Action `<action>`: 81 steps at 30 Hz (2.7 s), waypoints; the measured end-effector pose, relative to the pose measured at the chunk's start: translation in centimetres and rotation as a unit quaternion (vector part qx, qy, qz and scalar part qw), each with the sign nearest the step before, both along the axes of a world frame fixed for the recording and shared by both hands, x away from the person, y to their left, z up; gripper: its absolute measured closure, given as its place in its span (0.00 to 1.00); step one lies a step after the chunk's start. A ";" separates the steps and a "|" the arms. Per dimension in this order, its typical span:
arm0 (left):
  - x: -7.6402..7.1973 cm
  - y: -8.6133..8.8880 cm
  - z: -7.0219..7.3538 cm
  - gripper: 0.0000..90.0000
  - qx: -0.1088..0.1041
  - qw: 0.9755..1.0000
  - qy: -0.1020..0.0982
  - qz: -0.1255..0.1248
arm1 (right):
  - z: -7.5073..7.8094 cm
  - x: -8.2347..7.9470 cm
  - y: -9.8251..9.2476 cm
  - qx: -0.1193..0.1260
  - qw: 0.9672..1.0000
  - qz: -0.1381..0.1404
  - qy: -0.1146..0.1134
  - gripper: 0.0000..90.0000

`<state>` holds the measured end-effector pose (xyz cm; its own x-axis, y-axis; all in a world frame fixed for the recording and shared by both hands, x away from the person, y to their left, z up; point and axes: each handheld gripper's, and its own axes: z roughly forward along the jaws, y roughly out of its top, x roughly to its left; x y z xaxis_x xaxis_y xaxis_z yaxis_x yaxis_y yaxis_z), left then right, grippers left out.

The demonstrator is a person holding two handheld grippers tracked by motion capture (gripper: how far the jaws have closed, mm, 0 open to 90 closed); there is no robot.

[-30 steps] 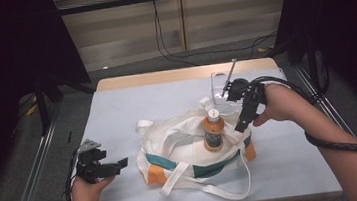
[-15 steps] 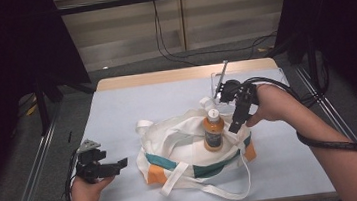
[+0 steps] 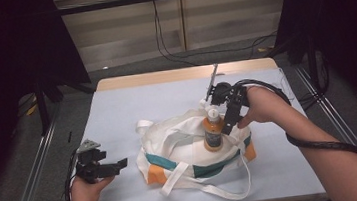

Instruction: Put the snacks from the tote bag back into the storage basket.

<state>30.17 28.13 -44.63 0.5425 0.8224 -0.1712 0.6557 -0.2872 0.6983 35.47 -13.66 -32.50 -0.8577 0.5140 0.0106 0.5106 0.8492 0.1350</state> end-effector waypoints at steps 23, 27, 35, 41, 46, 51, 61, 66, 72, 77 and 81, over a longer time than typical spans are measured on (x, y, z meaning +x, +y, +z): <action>0.1 -0.1 -0.1 0.08 -0.002 1.000 0.002 0.003 | -1.5 0.6 1.8 -0.002 1.000 0.012 0.007 0.15; 0.2 -0.1 -0.2 0.08 0.004 1.000 0.006 -0.003 | -1.6 0.7 2.0 -0.003 1.000 0.014 0.006 0.15; 0.2 -0.1 -0.2 0.08 0.004 1.000 0.006 -0.001 | -2.0 0.8 2.3 -0.003 1.000 0.014 0.009 0.15; 0.2 0.0 -0.1 0.08 0.006 1.000 0.006 -0.002 | -2.5 1.0 2.7 -0.004 1.000 0.016 0.013 0.16; 0.2 -0.1 -0.2 0.08 0.004 1.000 0.006 0.001 | -2.8 1.2 2.9 -0.003 1.000 0.021 0.014 0.18; 0.2 0.0 -0.2 0.08 0.002 1.000 0.005 0.002 | -3.1 1.3 3.1 -0.002 1.000 0.019 0.018 0.20; 0.2 0.0 -0.3 0.08 0.005 1.000 0.010 0.003 | -3.4 1.5 3.1 -0.002 1.000 0.025 0.018 0.28; 0.2 0.1 -0.2 0.08 0.008 1.000 0.011 0.000 | -3.7 1.6 3.2 -0.002 0.999 0.026 0.023 0.30; 0.2 0.1 -0.3 0.08 0.007 1.000 0.014 0.001 | -3.7 1.7 3.3 -0.005 0.999 0.030 0.023 0.33; 0.2 0.1 -0.4 0.08 0.008 1.000 0.013 0.002 | -3.7 1.7 3.3 -0.005 0.999 0.029 0.022 0.33; 0.2 0.0 -0.4 0.08 0.004 1.000 0.013 0.006 | -3.6 1.7 3.3 -0.008 0.999 0.033 0.025 0.33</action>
<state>30.40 28.16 -45.02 0.5286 0.8300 -0.1779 0.6769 -0.2857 0.6784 37.16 -10.35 -36.15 -0.8883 0.4569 0.0464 0.4592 0.8831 0.0966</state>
